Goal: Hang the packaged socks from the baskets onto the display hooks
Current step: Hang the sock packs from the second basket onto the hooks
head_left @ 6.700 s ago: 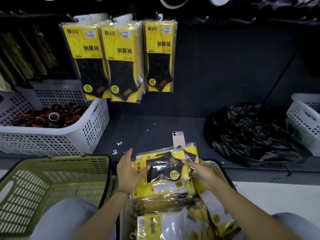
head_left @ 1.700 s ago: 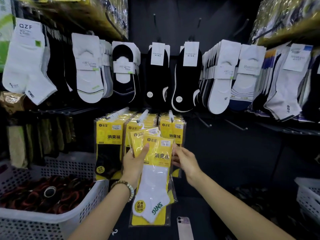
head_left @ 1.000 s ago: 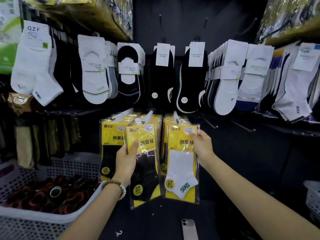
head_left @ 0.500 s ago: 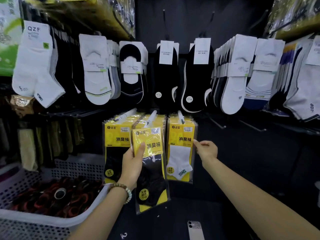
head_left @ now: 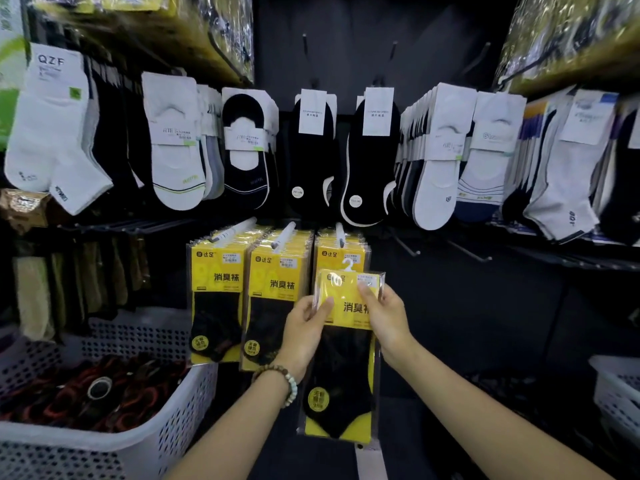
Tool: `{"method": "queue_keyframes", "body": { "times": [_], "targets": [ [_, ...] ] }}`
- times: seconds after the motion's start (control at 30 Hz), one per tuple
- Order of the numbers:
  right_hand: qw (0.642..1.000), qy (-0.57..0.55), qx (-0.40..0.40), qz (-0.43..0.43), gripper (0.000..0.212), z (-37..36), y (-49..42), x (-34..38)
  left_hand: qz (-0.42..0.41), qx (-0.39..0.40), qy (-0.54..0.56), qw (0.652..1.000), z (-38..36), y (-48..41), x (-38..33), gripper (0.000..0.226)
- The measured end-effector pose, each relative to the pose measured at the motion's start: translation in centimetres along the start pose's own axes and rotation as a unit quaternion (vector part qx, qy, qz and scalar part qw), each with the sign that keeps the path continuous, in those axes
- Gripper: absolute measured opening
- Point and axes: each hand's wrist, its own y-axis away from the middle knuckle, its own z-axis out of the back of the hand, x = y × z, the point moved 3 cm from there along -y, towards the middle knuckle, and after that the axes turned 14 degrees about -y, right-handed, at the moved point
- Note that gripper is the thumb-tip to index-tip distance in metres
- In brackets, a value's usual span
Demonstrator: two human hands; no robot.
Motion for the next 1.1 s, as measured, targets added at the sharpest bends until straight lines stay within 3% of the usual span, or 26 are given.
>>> {"method": "queue_keyframes", "body": {
  "times": [0.2,0.47,0.67,0.9,1.1],
  "targets": [
    [0.998,0.037,-0.033,0.035,0.011,-0.3,-3.5,1.8,0.001,0.031,-0.035,0.999,-0.6,-1.5,-0.9,0.051],
    [0.994,0.096,-0.039,0.024,0.009,-1.3,-6.8,-0.7,0.020,0.001,-0.061,0.998,-0.4,-3.6,0.8,0.060],
    [0.990,0.105,-0.088,-0.019,0.027,1.1,-6.3,-3.8,0.025,-0.003,-0.082,0.996,-0.7,-4.1,3.4,0.064],
    [0.990,0.128,-0.009,-0.054,0.022,6.6,-0.3,-7.5,0.035,0.037,-0.142,0.989,-0.9,0.3,8.5,0.061],
    [0.962,0.183,0.045,-0.195,0.012,13.3,10.7,-15.6,0.136,0.135,-0.199,0.961,-1.7,11.0,18.6,0.058]
  ]
}}
